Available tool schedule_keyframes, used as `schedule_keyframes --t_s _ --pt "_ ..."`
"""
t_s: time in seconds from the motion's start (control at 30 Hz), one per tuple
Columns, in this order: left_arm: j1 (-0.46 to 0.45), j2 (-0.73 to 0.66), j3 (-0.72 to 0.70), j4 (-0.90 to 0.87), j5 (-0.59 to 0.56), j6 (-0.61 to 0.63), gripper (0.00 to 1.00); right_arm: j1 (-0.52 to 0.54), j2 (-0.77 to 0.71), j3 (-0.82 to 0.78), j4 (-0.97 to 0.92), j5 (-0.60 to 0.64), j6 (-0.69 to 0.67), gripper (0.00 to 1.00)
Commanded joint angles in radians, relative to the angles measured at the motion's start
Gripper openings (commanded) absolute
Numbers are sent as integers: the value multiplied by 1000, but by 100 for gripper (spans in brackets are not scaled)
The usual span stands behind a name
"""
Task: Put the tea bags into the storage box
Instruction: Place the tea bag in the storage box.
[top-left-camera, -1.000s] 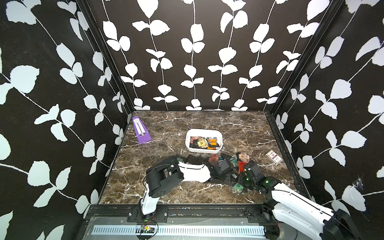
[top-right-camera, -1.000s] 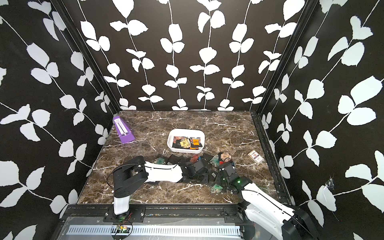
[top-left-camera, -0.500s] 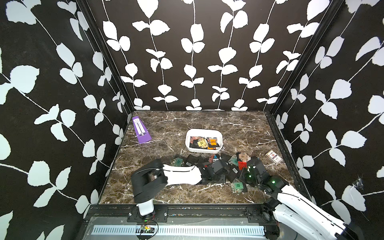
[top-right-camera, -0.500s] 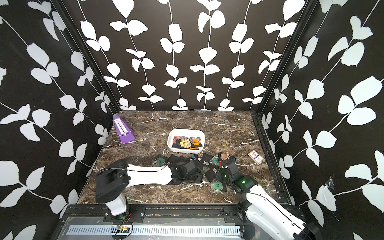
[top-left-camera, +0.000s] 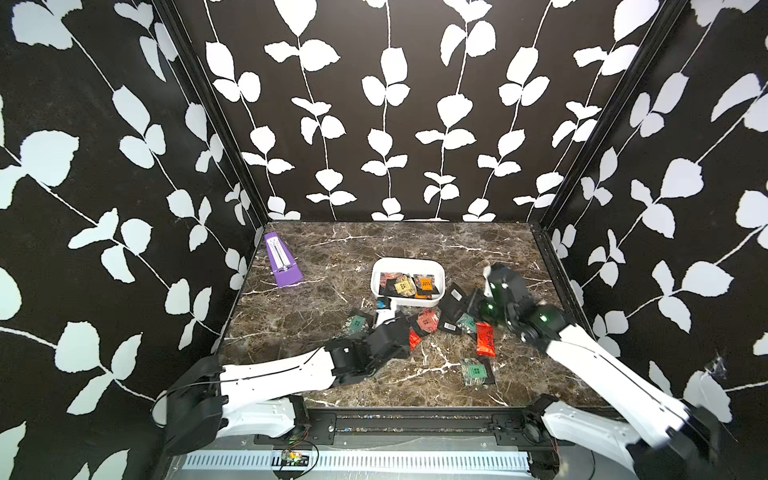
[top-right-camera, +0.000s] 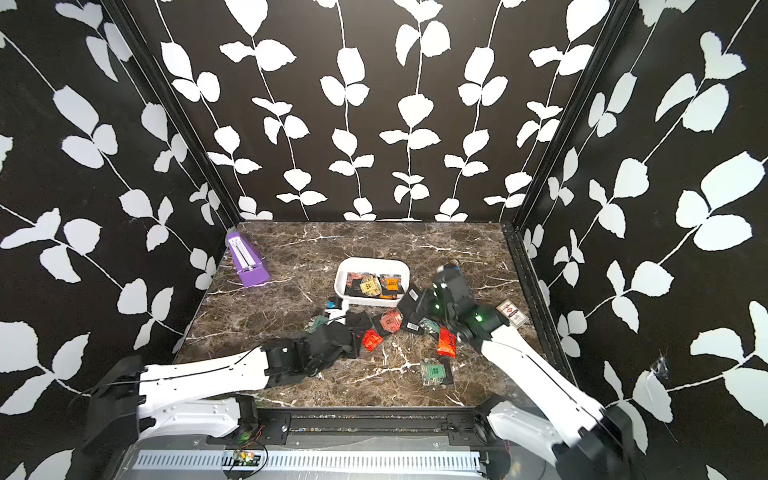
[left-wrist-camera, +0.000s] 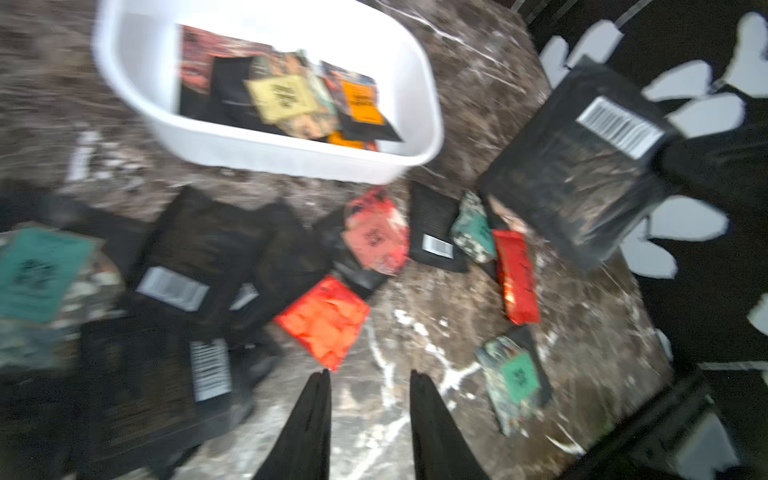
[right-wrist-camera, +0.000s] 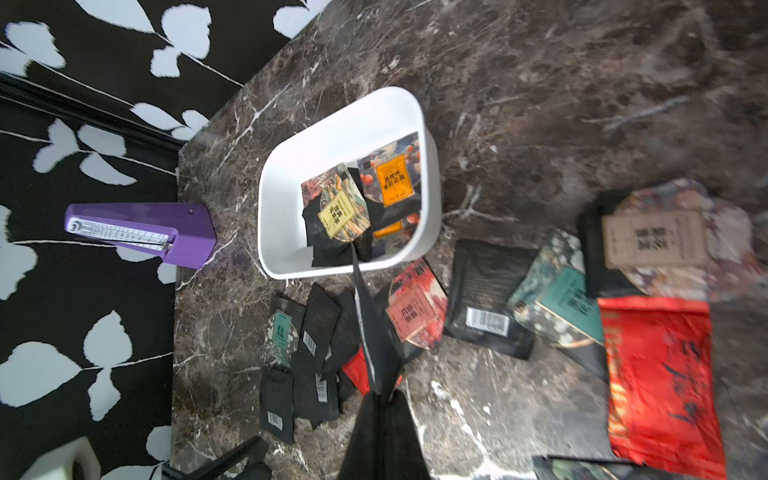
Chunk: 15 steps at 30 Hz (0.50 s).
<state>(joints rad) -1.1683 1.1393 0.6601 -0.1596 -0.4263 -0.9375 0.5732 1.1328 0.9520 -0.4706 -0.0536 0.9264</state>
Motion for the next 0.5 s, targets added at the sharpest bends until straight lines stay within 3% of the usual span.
schedule_keyframes --t_s 0.0,0.3,0.47 --pt "7 -52 -39 -20 -61 17 33 -6 132 133 73 -4 -50 0" --pt "8 -90 -117 -14 -40 -29 36 -4 529 417 142 -14 -81 0" --pt "9 -111 -159 12 -44 -66 39 -4 673 539 135 -25 -91 0"
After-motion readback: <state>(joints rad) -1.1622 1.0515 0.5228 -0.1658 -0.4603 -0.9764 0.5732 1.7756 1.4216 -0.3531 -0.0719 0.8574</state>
